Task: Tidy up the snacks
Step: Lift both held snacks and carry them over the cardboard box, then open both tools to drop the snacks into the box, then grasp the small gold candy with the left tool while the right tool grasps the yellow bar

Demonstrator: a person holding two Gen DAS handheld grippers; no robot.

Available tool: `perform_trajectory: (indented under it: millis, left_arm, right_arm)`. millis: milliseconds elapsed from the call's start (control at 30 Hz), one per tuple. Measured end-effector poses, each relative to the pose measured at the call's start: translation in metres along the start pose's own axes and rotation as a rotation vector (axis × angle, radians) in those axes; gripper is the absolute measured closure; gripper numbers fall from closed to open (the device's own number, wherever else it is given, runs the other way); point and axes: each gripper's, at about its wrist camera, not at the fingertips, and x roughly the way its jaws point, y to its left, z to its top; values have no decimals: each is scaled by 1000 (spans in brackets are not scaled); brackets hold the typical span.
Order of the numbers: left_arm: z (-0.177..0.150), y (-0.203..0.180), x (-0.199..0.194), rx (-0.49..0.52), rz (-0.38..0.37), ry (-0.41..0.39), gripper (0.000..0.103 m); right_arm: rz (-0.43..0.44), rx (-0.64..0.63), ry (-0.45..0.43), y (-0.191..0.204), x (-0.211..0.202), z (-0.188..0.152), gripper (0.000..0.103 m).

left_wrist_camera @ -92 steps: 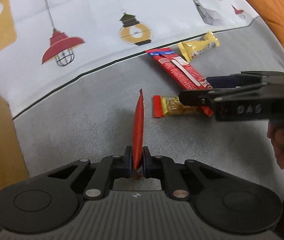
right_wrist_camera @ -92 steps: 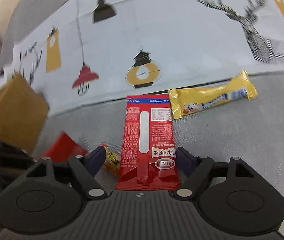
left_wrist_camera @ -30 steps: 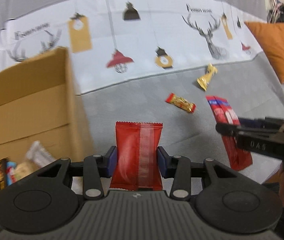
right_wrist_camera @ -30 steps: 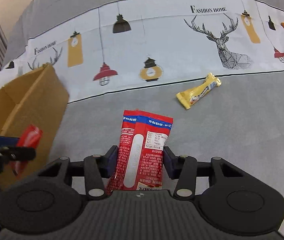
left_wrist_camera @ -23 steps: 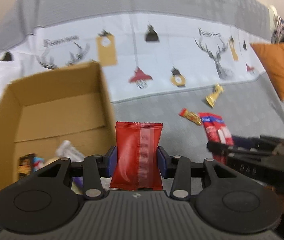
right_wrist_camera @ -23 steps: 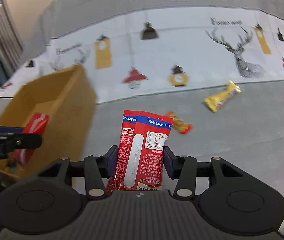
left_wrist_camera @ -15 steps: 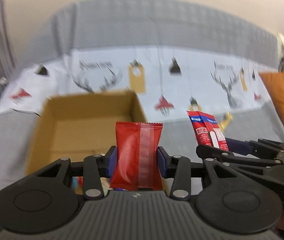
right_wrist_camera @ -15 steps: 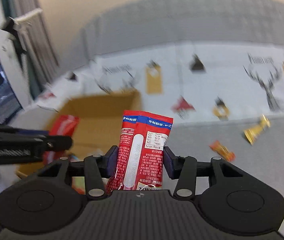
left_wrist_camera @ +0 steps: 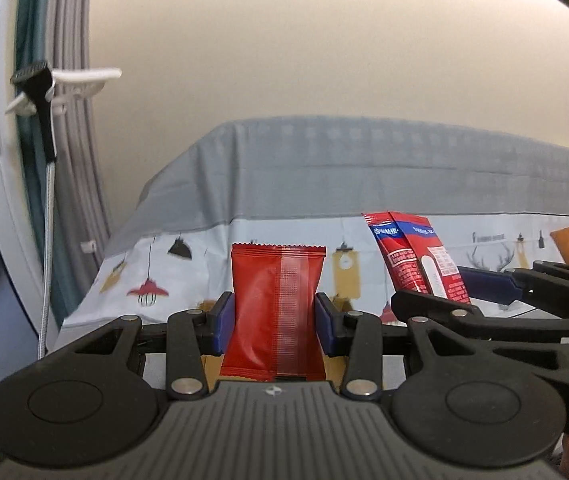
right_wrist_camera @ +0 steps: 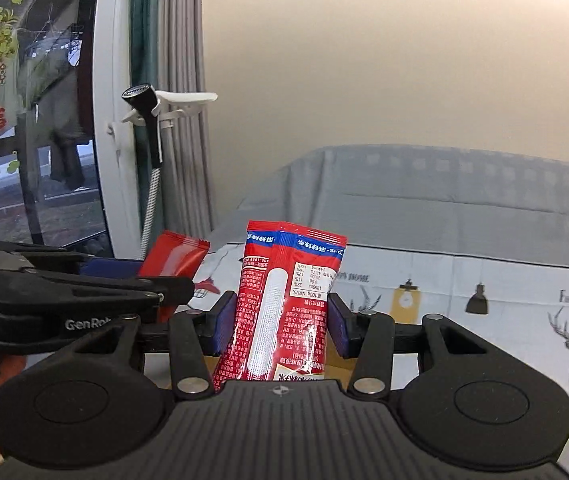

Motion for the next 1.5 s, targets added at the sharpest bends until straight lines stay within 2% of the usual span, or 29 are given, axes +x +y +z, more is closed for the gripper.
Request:
perform_trajectory:
  millis: [167, 500, 767, 933, 1100, 1133, 1167, 1200, 1233, 1267, 1367, 1500]
  left_arm:
    - [-19, 12, 29, -22, 14, 74, 56]
    - [-64, 32, 105, -23, 30, 236, 56]
    - [-108, 51, 153, -33, 62, 372, 56]
    - [-133, 61, 170, -66, 60, 454, 56]
    - [-133, 62, 168, -77, 49, 461, 55]
    - [-130, 60, 165, -68, 47, 452, 52]
    - [-126, 58, 162, -56, 62, 439, 39]
    - [-121, 56, 158, -47, 86, 426, 28]
    - [-116, 55, 155, -46, 113, 415, 12]
    - [-110, 55, 150, -49, 121, 401, 9]
    - [-96, 48, 136, -64, 74, 381, 9]
    - [-84, 23, 118, -46, 50, 350, 5]
  right_arm:
    - [23, 29, 68, -3, 31, -14, 53]
    - [61, 105, 247, -10, 112, -70, 53]
    - [76, 118, 369, -11, 154, -112, 53]
    - [63, 146, 418, -16, 169, -135, 53]
    - [75, 147, 445, -16, 178, -144, 52]
    - [81, 156, 442, -17, 177, -144, 48]
    - [79, 167, 430, -17, 175, -141, 42]
    - [76, 177, 413, -19, 171, -138, 26]
    - [78, 182, 394, -21, 167, -135, 18]
    - [76, 187, 374, -23, 162, -131, 17]
    - [65, 207, 342, -34, 146, -123, 17]
    - [33, 254, 298, -55, 118, -117, 17]
